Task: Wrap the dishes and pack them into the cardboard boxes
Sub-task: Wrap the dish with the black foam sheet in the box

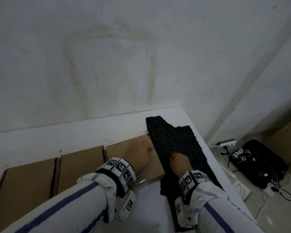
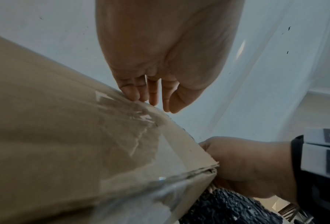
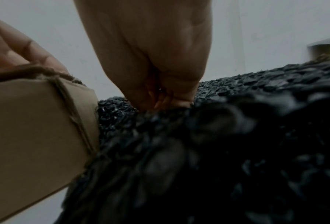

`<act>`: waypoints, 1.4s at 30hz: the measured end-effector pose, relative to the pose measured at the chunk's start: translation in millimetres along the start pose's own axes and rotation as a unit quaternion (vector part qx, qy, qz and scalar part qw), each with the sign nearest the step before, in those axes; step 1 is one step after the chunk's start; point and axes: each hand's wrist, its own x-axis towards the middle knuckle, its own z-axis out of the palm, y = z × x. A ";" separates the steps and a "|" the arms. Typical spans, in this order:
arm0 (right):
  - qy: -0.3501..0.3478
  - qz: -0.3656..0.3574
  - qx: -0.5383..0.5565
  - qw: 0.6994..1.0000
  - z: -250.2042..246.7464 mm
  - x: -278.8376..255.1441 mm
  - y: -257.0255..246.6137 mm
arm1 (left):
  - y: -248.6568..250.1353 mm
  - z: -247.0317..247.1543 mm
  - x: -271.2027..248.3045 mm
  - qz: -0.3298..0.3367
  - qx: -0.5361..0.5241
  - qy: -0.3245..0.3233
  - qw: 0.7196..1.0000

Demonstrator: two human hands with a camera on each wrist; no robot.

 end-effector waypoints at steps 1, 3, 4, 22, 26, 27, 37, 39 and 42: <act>0.001 0.005 0.014 1.000 -3.7 -1.1 0.1 | 0.2 -0.6 -0.2 0.003 0.003 -0.001 1.000; 0.003 0.014 0.065 0.998 -11.0 -0.9 1.9 | -0.1 -1.4 -0.8 0.004 0.004 -0.006 1.000; 0.015 0.015 0.105 0.994 -15.0 -0.6 3.2 | -0.2 -2.3 -1.4 0.001 0.001 -0.010 1.000; 0.001 -0.007 -0.083 0.997 3.3 -20.2 -7.5 | -8.4 -19.0 -35.4 -0.080 -0.074 -0.066 0.992; 0.011 -0.012 -0.054 0.998 0.8 -15.0 -3.9 | -6.7 -17.3 -34.5 -0.067 -0.069 -0.057 0.994; 0.002 -0.008 -0.028 1.000 -1.3 -13.8 -2.2 | -5.8 -17.3 -34.1 -0.065 -0.068 -0.057 0.994; 0.119 -0.120 0.213 0.962 -63.8 -50.3 -38.5 | 18.5 -41.7 -39.7 -0.077 -0.151 -0.042 0.985; 0.112 -0.182 0.193 0.958 -62.6 -57.9 -61.8 | 17.5 -53.8 -44.3 -0.094 -0.242 -0.029 0.965; 0.108 -0.264 0.164 0.944 -51.0 -73.6 -104.7 | -1.5 -75.5 -50.6 -0.149 -0.297 0.027 0.943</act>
